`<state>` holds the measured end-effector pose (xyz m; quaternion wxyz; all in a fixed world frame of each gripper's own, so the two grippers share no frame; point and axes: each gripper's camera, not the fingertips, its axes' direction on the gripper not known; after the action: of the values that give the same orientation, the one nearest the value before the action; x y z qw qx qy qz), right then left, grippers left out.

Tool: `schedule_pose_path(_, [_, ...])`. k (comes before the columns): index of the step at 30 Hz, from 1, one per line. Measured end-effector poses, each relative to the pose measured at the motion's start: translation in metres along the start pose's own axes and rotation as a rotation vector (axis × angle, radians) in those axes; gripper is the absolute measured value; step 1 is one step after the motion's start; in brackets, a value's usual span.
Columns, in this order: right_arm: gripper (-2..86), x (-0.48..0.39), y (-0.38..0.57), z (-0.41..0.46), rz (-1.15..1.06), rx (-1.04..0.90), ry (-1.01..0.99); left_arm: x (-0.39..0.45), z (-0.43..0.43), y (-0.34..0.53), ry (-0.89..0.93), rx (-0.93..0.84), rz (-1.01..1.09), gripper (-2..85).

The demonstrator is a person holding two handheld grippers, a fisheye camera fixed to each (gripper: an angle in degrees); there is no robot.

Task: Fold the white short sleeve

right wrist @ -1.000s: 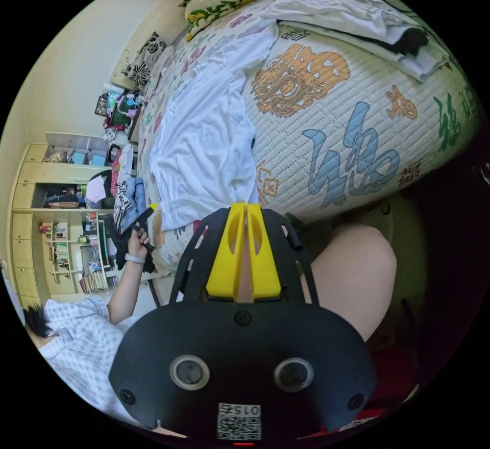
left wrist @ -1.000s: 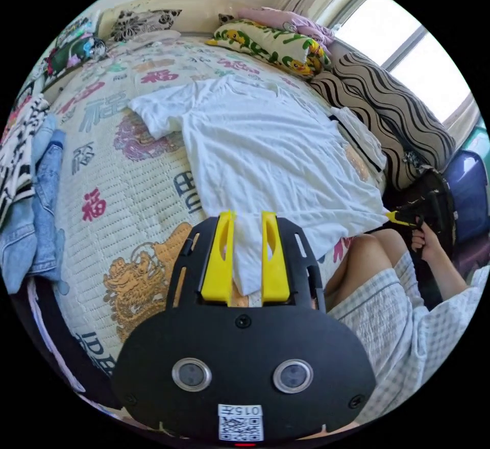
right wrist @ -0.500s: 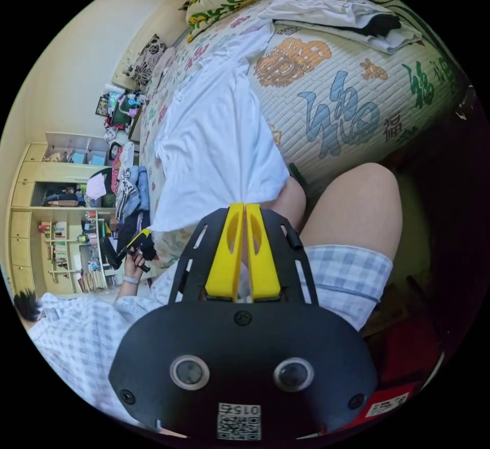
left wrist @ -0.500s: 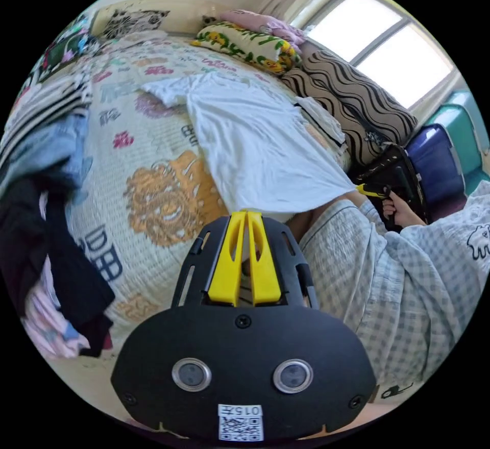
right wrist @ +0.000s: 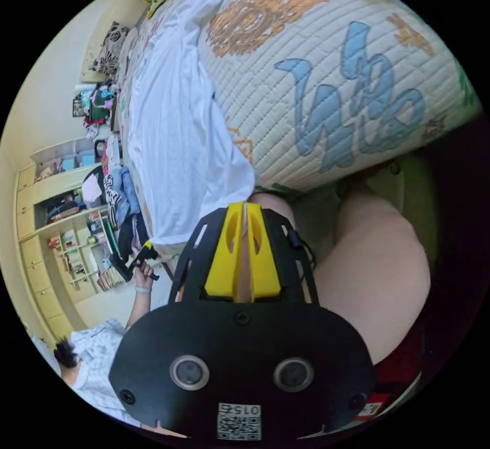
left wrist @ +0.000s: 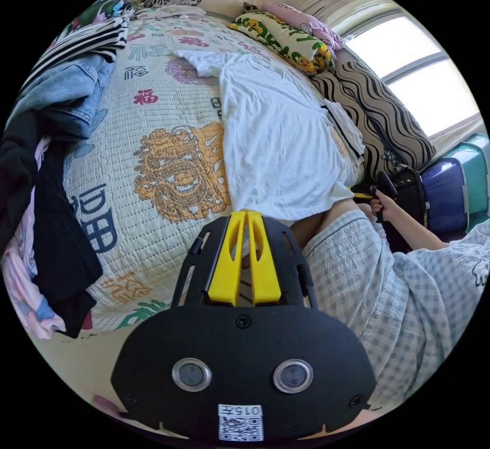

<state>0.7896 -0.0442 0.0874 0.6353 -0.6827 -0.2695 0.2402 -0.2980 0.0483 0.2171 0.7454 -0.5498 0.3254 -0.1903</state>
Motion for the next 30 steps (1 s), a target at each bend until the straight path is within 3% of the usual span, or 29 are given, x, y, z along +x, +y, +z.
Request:
schedule_pose_path(6, [-0.7, 0.006, 0.028, -0.057, -0.046, 0.077, -0.068, 0.022, 0.0, -0.019, 0.058, 0.059, 0.033, -0.7])
schedule_pose_path(9, [-0.7, 0.008, 0.044, -0.089, -0.081, 0.072, 0.067, 0.037, 0.0, -0.03, 0.087, 0.079, 0.065, -0.8])
schedule_pose_path(14, [-0.7, 0.01, 0.054, -0.116, -0.102, 0.019, 0.058, 0.066, 0.02, -0.052, 0.051, -0.013, 0.147, -0.8])
schedule_pose_path(24, [0.4, -0.005, 0.038, -0.116, -0.108, -0.142, 0.238, 0.096, 0.1, -0.087, 0.055, -0.221, 0.117, 0.6])
schedule_pose_path(27, [2.8, -0.005, 0.038, -0.135, -0.092, -0.119, 0.229, 0.102, 0.115, -0.097, 0.039, -0.35, 0.09, 2.5])
schedule_pose_path(30, [5.0, -0.007, 0.033, -0.167, -0.068, -0.03, 0.149, 0.116, 0.106, -0.124, -0.012, -0.32, 0.088, 3.9])
